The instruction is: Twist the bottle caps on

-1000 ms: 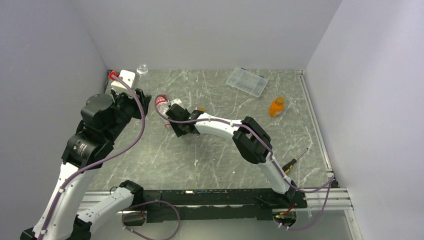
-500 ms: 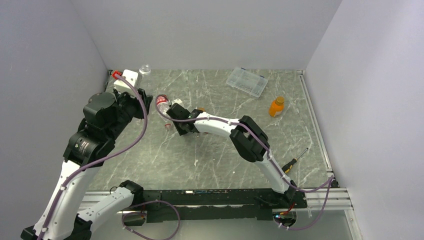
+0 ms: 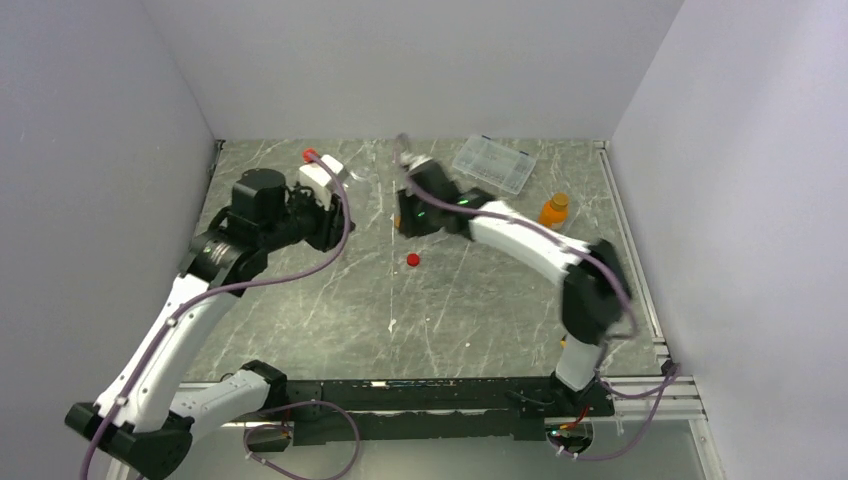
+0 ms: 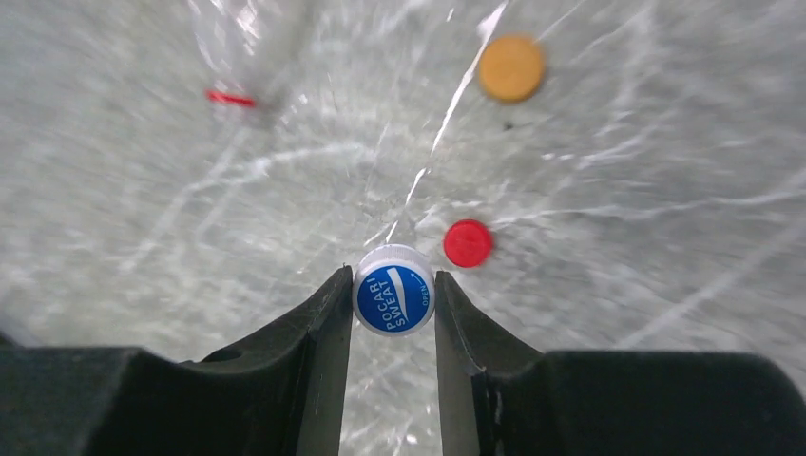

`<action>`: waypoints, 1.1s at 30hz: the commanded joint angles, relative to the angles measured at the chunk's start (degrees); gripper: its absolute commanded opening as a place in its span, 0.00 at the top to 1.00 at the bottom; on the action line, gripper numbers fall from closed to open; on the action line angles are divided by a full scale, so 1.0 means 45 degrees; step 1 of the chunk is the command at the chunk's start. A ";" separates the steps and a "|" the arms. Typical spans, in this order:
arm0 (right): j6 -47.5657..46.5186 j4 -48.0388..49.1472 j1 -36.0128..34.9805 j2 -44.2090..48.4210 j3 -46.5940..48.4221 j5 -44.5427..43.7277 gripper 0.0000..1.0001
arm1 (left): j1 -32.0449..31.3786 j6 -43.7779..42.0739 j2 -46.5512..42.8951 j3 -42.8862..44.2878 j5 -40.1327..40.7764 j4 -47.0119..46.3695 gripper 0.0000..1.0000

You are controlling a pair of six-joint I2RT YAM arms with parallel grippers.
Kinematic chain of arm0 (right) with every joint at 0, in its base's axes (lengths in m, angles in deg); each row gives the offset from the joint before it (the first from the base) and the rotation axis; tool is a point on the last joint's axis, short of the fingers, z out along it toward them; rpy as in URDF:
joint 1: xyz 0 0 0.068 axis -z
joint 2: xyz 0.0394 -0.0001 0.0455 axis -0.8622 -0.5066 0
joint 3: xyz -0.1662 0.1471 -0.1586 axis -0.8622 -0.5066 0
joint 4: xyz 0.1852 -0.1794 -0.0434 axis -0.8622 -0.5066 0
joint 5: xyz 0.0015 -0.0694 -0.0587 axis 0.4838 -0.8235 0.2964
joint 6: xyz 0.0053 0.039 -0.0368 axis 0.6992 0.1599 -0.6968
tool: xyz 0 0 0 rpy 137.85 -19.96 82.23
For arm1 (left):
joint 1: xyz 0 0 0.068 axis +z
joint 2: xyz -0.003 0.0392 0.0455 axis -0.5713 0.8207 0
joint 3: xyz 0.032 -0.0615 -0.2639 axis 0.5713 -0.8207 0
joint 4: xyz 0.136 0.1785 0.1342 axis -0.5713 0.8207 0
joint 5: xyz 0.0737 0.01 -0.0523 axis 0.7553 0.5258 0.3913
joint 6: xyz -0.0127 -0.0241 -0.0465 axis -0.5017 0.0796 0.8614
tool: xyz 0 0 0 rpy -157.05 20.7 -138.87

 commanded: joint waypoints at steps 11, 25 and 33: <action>0.1353 0.1815 0.5135 0.9100 -0.3626 1.0064 0.92 | 0.0069 -0.1625 0.2009 -0.0217 -0.9631 -0.0174 0.78; 0.3627 0.5800 0.4604 0.9142 -0.3835 1.3910 0.90 | -0.0438 -0.1552 0.1719 -0.0753 -1.1101 -0.1007 0.85; 0.3832 0.6142 0.4137 0.8844 -0.3549 1.3442 0.90 | -0.0859 -0.1601 0.1818 -0.0770 -1.1083 -0.1183 0.89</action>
